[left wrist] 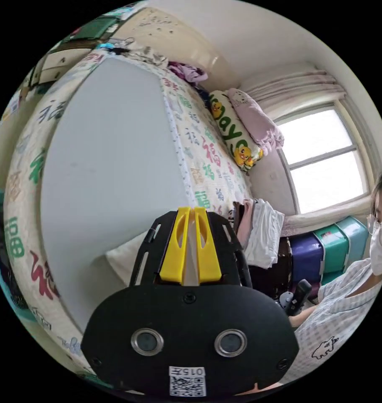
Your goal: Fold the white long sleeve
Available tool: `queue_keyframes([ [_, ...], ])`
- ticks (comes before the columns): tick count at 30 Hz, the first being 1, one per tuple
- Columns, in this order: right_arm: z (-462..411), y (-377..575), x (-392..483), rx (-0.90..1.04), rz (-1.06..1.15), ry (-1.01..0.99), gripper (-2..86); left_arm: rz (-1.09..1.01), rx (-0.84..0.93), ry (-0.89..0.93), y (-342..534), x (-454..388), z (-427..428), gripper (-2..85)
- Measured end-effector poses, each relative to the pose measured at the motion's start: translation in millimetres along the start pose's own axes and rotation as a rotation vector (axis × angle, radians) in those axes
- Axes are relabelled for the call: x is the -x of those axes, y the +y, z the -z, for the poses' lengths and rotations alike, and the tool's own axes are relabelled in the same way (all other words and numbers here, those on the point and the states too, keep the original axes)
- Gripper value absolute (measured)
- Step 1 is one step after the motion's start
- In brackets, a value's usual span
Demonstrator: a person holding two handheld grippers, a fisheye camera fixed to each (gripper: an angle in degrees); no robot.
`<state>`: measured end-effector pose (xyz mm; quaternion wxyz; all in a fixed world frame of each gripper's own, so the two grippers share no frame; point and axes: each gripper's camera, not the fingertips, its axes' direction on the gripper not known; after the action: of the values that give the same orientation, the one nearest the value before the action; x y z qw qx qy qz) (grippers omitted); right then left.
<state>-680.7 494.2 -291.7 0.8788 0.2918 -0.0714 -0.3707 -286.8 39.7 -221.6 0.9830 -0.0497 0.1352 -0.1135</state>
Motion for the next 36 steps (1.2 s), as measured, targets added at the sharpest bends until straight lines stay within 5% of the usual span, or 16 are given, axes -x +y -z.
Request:
queue_keyframes([
  [6,-91.5,-72.3,25.7,0.204,0.042,0.109,0.9,0.245,-0.069,-0.047,40.9,97.1,26.0,0.8],
  [10,-107.5,-107.0,25.9,0.252,0.035,0.132,1.0,0.331,-0.184,0.099,56.7,119.7,46.4,6.7],
  [14,-127.3,-133.5,25.9,0.301,0.047,0.179,1.0,0.247,-0.028,0.116,48.2,114.1,23.8,10.6],
  [18,-144.0,-150.4,21.6,0.328,0.062,0.219,1.2,0.229,0.023,0.08,40.5,119.8,20.5,1.4],
  [27,-202.0,-168.1,-35.6,0.407,0.053,0.236,2.8,0.162,0.021,-0.228,53.9,121.8,28.7,0.1],
  [31,-194.0,-163.5,-74.8,0.448,0.058,0.099,5.2,0.22,-0.02,-0.18,63.4,122.4,42.2,2.1],
  [36,-112.1,-148.5,-126.8,0.282,0.138,-0.223,5.7,0.195,-0.041,-0.109,87.7,119.0,58.5,11.2],
])
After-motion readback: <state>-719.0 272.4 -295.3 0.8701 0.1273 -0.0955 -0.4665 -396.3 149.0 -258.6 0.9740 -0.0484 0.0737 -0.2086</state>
